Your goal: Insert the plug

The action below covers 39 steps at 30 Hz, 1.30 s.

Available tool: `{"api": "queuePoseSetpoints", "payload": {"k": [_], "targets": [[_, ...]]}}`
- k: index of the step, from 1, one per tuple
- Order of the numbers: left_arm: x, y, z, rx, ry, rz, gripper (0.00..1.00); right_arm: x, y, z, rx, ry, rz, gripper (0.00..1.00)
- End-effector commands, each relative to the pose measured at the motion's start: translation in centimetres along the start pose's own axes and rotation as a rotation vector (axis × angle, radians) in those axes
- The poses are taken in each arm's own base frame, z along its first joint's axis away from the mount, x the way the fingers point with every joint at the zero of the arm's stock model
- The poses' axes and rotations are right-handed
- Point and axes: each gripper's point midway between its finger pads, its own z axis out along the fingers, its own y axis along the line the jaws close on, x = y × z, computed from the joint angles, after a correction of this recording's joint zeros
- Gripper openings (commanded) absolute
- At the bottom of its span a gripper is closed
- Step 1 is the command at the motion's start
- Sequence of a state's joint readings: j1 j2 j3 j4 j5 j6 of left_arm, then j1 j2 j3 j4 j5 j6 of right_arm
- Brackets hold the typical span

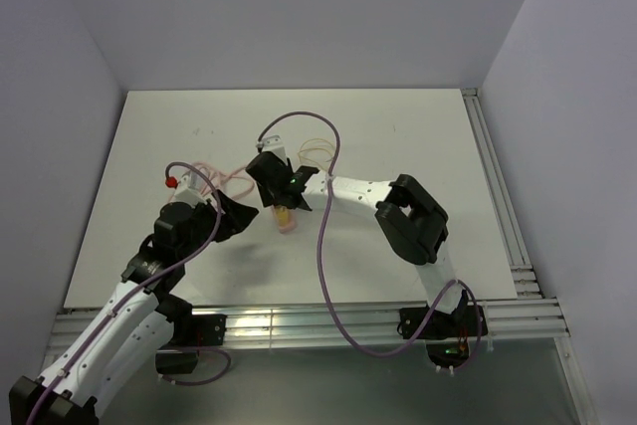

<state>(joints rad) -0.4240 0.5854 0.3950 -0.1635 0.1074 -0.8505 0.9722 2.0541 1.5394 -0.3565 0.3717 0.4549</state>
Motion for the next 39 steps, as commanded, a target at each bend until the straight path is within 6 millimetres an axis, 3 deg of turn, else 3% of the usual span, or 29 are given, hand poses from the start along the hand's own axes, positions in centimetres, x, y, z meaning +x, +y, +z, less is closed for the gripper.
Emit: {"api": "queuePoseSetpoints", "payload": {"k": [1, 14, 26, 34, 39], "targets": [[-0.5, -0.4, -0.3, -0.002, -0.005, 0.023, 0.74, 4.4, -2.0, -1.2, 0.046, 0.187, -0.096, 0.55], [-0.7, -0.1, -0.8, -0.013, -0.022, 0.023, 0.76, 0.3, -0.2, -3.1, -0.038, 0.117, -0.063, 0.71], [-0.4, 0.1, -0.7, -0.013, -0.013, 0.016, 0.74, -5.3, 1.0, -6.2, -0.080, 0.003, -0.037, 0.71], [-0.7, -0.2, -1.1, -0.012, -0.025, 0.014, 0.76, -7.2, 1.0, -9.3, -0.130, -0.063, 0.006, 0.71], [-0.6, -0.4, -1.0, 0.000, -0.017, 0.005, 0.76, -7.6, 0.0, -10.7, -0.112, -0.089, 0.023, 0.73]]}}
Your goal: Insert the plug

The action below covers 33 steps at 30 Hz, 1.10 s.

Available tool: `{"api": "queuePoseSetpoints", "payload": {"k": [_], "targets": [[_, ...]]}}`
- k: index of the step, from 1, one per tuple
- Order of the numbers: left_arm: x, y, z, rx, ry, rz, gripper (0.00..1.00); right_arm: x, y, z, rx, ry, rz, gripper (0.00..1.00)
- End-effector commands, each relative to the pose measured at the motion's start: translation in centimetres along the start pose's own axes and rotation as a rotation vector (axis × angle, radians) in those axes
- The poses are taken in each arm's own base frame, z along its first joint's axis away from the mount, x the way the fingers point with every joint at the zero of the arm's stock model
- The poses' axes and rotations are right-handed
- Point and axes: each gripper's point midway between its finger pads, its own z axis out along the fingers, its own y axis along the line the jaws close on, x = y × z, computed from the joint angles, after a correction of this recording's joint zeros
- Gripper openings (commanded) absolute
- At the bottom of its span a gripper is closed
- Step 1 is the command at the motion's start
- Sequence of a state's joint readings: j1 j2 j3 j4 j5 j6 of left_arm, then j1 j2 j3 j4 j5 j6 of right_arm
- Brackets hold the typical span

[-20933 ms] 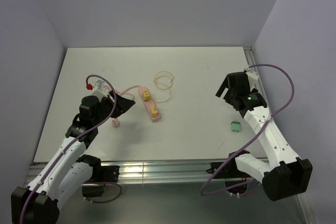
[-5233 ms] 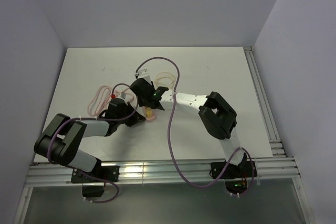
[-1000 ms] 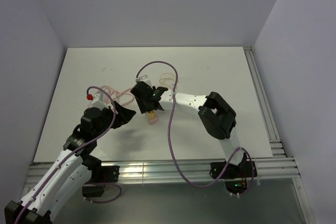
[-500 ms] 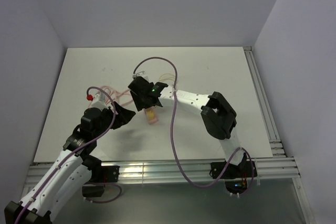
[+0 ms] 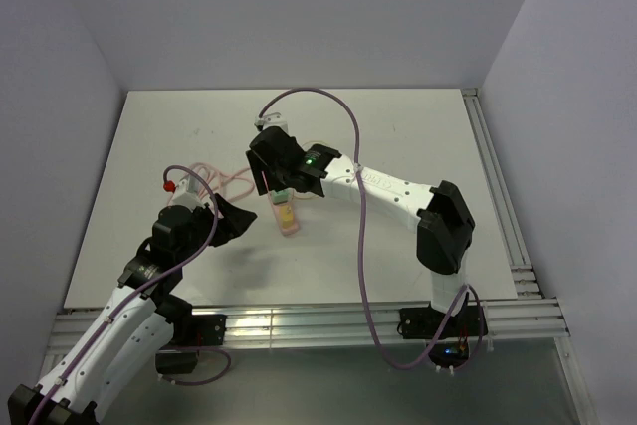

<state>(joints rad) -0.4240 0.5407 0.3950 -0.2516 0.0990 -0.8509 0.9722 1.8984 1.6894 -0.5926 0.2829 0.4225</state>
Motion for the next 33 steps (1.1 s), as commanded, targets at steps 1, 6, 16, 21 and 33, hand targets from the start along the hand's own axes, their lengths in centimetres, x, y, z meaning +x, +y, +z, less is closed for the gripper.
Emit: {"api": "queuePoseSetpoints", "payload": {"k": [1, 6, 16, 21, 33], "targets": [[-1.3, -1.4, -0.2, 0.040, -0.038, 0.007, 0.76, -2.6, -0.7, -3.1, -0.005, -0.092, 0.038, 0.73], [-1.3, -1.6, -0.3, 0.046, -0.033, -0.002, 0.77, -2.0, -2.4, -4.7, 0.030, -0.131, 0.078, 1.00], [-1.7, -1.9, -0.4, 0.051, -0.046, -0.011, 0.88, 3.4, -9.7, -6.6, 0.123, -0.183, 0.278, 1.00], [-1.7, -2.5, -0.5, 0.082, -0.041, -0.040, 0.94, 5.0, -13.4, -8.4, 0.180, -0.342, 0.411, 1.00], [-0.9, -4.6, -1.6, 0.268, -0.052, -0.110, 0.99, 15.3, -13.8, -8.7, 0.008, -0.230, 0.506, 1.00]]}}
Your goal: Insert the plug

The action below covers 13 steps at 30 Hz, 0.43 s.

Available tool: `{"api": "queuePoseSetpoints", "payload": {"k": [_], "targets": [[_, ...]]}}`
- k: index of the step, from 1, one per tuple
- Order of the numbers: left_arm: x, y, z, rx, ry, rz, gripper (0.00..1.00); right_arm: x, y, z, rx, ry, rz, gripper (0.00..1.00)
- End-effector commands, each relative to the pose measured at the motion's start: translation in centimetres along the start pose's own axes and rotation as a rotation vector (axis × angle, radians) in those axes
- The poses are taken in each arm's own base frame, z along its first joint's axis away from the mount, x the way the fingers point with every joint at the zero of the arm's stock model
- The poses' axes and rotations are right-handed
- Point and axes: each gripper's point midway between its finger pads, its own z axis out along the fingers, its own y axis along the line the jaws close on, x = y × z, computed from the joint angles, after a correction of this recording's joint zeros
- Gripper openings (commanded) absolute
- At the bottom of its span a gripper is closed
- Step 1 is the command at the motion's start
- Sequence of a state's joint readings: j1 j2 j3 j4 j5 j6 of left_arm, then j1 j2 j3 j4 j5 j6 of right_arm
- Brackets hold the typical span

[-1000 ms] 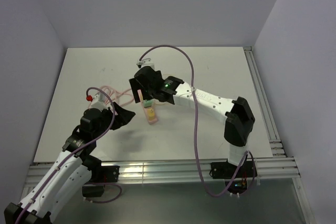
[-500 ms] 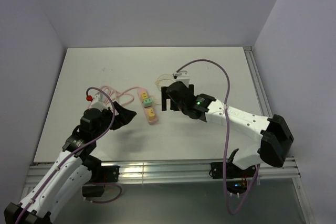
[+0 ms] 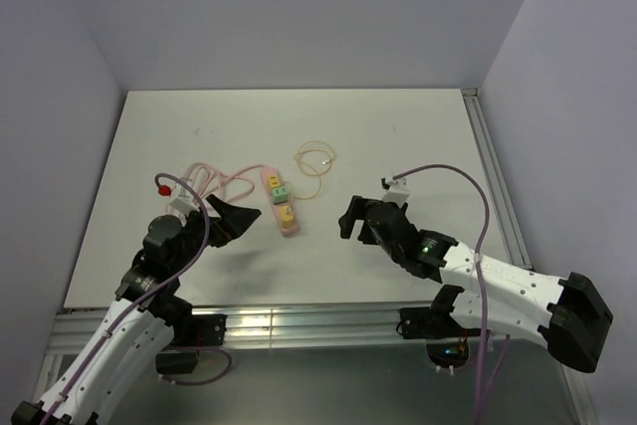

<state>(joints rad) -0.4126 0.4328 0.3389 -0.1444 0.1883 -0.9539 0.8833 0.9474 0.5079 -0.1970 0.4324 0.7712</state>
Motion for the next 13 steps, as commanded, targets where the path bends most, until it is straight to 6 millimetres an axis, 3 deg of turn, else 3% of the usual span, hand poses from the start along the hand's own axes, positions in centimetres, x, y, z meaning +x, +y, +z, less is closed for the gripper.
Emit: {"api": "queuePoseSetpoints", "payload": {"k": [1, 3, 8, 9, 13], "targets": [[0.1, -1.7, -0.1, 0.105, -0.002, -0.037, 1.00, 0.9, 1.3, -0.7, -0.126, 0.015, 0.063, 1.00], [0.6, -2.3, -0.4, 0.151, 0.022, -0.062, 0.99, 1.5, 1.3, -1.5, -0.197, 0.004, 0.100, 1.00], [1.8, -3.3, -0.9, 0.266, 0.053, -0.130, 0.99, 0.3, 2.3, -4.0, -0.400, -0.117, 0.201, 1.00], [2.3, -3.7, -1.2, 0.299, 0.073, -0.139, 0.99, 1.2, 1.6, -3.8, -0.410, -0.114, 0.204, 1.00], [2.8, -5.1, -2.4, 0.457, 0.072, -0.189, 0.99, 0.9, 2.4, -5.6, -0.581, -0.193, 0.264, 1.00]]}}
